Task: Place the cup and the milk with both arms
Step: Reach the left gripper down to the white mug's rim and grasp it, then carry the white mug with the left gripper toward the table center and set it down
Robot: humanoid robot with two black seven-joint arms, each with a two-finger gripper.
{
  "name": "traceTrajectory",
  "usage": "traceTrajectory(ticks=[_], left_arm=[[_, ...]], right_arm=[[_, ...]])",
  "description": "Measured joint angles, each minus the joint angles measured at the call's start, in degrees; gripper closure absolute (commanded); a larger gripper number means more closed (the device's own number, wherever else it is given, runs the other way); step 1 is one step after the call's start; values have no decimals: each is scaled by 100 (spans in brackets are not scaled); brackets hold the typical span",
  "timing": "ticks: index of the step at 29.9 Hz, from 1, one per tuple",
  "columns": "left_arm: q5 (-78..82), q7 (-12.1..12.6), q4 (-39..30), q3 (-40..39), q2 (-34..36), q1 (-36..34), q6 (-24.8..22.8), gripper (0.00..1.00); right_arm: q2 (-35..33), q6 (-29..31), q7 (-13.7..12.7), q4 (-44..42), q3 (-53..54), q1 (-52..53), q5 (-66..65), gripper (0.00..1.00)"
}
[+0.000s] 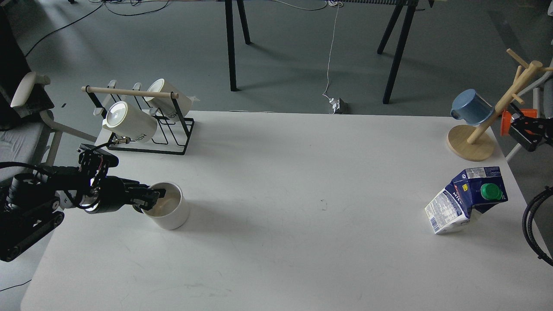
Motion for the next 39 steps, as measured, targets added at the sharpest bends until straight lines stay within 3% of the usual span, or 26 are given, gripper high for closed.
traceTrajectory(ticks=[5,9,16,23,32,36,39], left_arm=[[-25,0,-106,-51,34,-155,20,100],[-298,1,-384,-113,-14,-597,-450,100],[-966,0,-436,-84,-1138,-1278,-1110,100],[-630,0,263,163,-2406,-1342,-1150,100],[-219,0,434,721,-3010,-1105,-981,98],[-223,0,483,723,-3025,-1088,-961,89],[-239,0,491,723,-3024,-1079,-960,77]], right_arm=[[0,0,0,0,0,-6,0,1],[-28,0,0,-6,8,-6,0,1],[-96,0,0,-31,26,6,0,1],[-174,0,0,-76,32,16,0,1],[-212,0,0,-74,9,16,0,1],[-231,0,0,-68,-1,17,0,1],[-250,0,0,-62,-22,17,0,1]])
